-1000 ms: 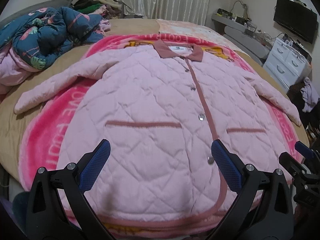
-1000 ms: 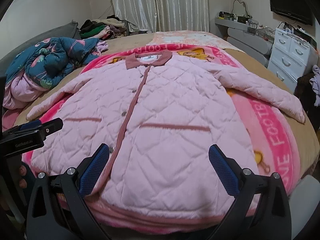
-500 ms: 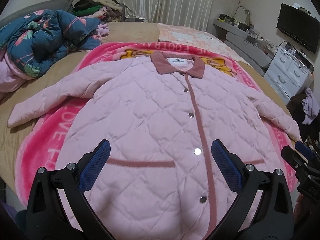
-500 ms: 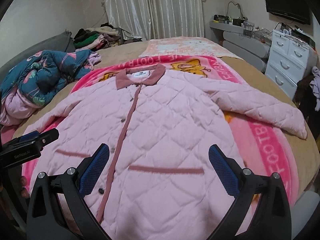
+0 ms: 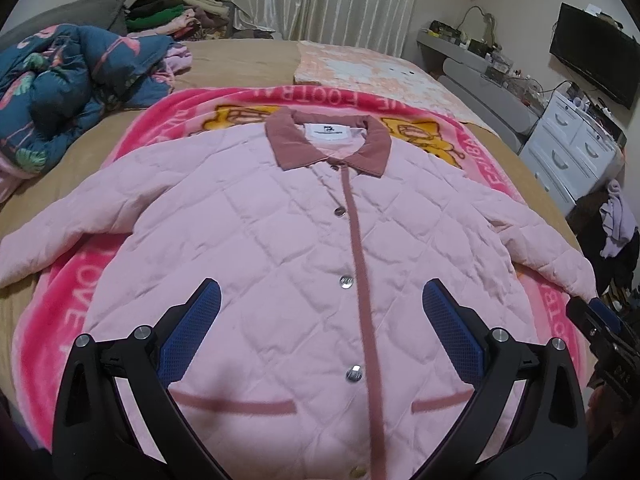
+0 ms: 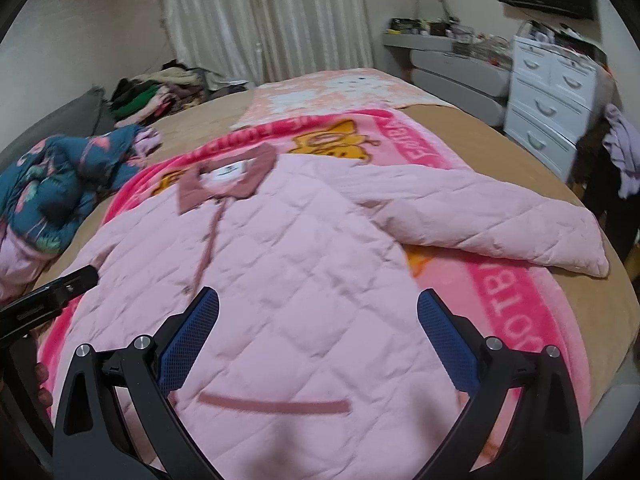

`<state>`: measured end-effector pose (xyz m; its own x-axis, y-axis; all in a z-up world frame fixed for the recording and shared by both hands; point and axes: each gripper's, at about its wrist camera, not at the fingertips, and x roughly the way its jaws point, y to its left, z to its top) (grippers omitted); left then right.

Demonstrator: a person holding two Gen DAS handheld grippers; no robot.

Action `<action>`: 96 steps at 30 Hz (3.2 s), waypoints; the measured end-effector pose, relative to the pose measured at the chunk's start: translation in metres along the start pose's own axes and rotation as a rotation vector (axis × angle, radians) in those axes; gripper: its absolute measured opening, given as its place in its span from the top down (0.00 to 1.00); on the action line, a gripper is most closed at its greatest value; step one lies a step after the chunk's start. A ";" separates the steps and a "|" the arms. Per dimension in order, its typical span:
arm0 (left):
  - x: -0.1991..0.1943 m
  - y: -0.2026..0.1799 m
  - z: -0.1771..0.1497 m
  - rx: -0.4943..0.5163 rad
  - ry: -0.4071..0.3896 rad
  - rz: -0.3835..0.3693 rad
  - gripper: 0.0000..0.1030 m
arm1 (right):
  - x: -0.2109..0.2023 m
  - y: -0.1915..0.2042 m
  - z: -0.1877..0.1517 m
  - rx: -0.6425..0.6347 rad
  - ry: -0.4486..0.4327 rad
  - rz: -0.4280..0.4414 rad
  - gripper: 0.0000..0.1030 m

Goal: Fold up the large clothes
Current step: 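Move the right tool to the sleeve nearest it and grasp its cuff, then lift the sleeve cuff with the right tool and carry it across the jacket body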

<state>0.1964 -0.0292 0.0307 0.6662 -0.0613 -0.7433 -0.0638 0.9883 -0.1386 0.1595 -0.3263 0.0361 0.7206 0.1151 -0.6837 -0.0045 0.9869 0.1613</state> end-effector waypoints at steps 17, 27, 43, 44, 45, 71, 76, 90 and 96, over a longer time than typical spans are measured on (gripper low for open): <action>0.079 -0.059 0.032 0.037 0.088 0.003 0.08 | 0.043 -0.143 0.015 0.265 0.027 -0.156 0.04; 0.128 -0.097 0.049 0.046 0.118 0.047 0.08 | 0.068 -0.263 -0.010 0.542 0.067 -0.271 0.04; 0.190 -0.152 0.077 0.098 0.165 0.049 0.08 | 0.112 -0.372 -0.012 0.869 0.012 -0.263 0.04; 0.187 -0.153 0.080 0.109 0.160 0.054 0.08 | 0.116 -0.378 -0.007 0.866 -0.002 -0.273 0.04; 0.185 -0.154 0.082 0.116 0.153 0.058 0.08 | 0.118 -0.384 -0.006 0.876 -0.010 -0.277 0.05; 0.079 -0.074 0.123 0.090 0.040 0.038 0.08 | 0.015 -0.247 0.148 0.362 -0.310 -0.098 0.77; 0.061 -0.064 0.124 0.102 0.017 0.023 0.08 | 0.005 -0.204 0.170 0.289 -0.317 -0.069 0.77; 0.021 -0.017 0.125 0.080 -0.046 -0.034 0.08 | -0.021 -0.077 0.209 0.129 -0.349 0.018 0.77; 0.012 0.009 0.124 0.070 -0.059 -0.036 0.08 | -0.023 -0.027 0.214 0.076 -0.352 0.043 0.77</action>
<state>0.2960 -0.0037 0.1021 0.7095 -0.0904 -0.6989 0.0118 0.9931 -0.1166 0.2917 -0.3803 0.2000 0.9154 0.0976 -0.3906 0.0019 0.9691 0.2467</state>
